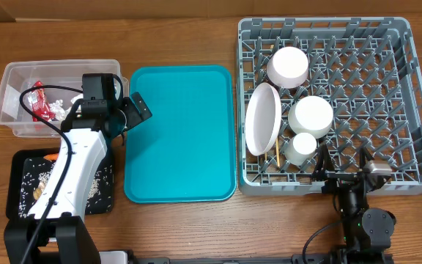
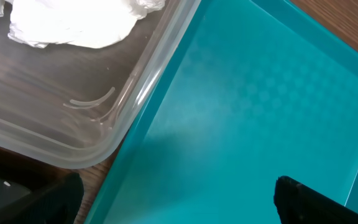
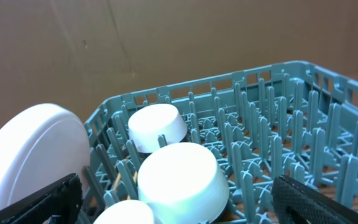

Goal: Sort waste into correct bins and load items into the dishwasher

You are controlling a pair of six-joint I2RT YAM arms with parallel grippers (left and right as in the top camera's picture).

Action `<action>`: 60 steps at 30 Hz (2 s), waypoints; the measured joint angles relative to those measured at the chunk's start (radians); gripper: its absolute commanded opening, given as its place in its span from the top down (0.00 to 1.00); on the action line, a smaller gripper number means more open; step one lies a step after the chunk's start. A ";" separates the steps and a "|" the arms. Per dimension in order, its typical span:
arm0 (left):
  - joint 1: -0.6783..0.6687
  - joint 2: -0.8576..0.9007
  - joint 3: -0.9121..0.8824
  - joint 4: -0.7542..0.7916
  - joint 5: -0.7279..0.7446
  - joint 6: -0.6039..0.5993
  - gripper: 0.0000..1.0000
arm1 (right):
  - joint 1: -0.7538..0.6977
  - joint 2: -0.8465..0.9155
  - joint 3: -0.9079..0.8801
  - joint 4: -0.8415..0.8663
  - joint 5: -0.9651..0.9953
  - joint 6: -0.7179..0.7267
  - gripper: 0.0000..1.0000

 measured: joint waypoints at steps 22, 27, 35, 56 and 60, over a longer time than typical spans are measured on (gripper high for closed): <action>0.000 0.000 0.000 0.000 0.000 0.000 0.00 | 0.001 0.000 0.000 -0.005 0.000 -0.103 0.00; 0.000 0.000 0.000 0.000 0.000 0.000 0.00 | 0.001 0.000 0.000 -0.005 0.000 -0.105 0.00; 0.000 0.000 0.000 0.000 0.000 0.000 0.00 | 0.001 0.000 0.000 -0.005 -0.001 -0.105 0.00; 0.000 0.000 0.000 0.000 0.000 0.000 0.00 | 0.001 0.000 0.000 -0.005 0.000 -0.105 0.00; 0.000 0.000 0.000 0.000 0.000 0.000 0.00 | 0.001 0.000 0.000 -0.005 0.000 -0.105 0.00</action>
